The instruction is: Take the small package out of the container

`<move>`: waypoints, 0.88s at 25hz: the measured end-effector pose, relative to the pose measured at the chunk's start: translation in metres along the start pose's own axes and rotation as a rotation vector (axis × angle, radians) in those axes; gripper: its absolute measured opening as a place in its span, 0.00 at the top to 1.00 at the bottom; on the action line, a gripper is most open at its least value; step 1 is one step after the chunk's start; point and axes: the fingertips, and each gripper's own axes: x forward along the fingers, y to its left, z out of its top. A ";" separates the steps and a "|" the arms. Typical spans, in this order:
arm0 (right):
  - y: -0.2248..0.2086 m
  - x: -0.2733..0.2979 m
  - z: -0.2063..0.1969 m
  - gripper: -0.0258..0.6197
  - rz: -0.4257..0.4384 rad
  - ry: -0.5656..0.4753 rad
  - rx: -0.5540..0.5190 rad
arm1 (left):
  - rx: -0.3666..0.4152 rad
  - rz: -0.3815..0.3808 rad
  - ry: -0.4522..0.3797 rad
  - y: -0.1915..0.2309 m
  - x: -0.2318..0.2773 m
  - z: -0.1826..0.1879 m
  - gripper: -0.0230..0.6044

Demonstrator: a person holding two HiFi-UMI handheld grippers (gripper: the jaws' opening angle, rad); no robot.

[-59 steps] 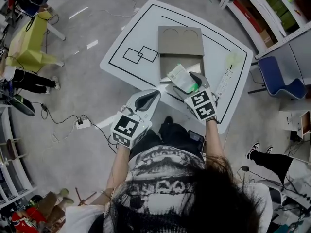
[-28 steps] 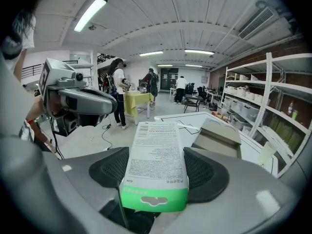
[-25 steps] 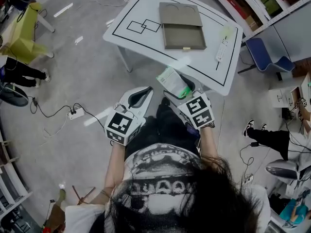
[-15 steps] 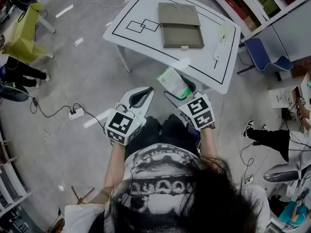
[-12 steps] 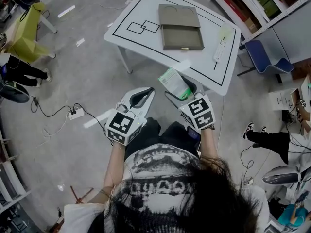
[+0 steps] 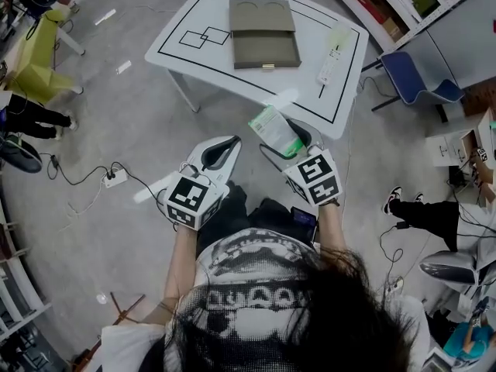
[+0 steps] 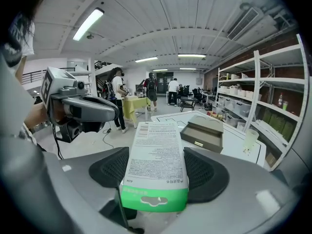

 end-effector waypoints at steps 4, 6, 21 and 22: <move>-0.009 -0.033 -0.023 0.40 0.011 -0.005 -0.005 | -0.012 0.019 0.002 -0.037 0.010 -0.003 0.96; -0.011 -0.050 -0.033 0.40 0.019 -0.010 -0.007 | -0.015 0.028 0.004 -0.056 0.014 -0.005 0.96; -0.004 -0.139 -0.094 0.40 0.028 -0.075 0.009 | 0.014 0.042 -0.009 -0.171 0.015 -0.020 0.96; -0.002 -0.142 -0.096 0.40 0.028 -0.080 0.008 | 0.017 0.044 -0.010 -0.176 0.013 -0.021 0.96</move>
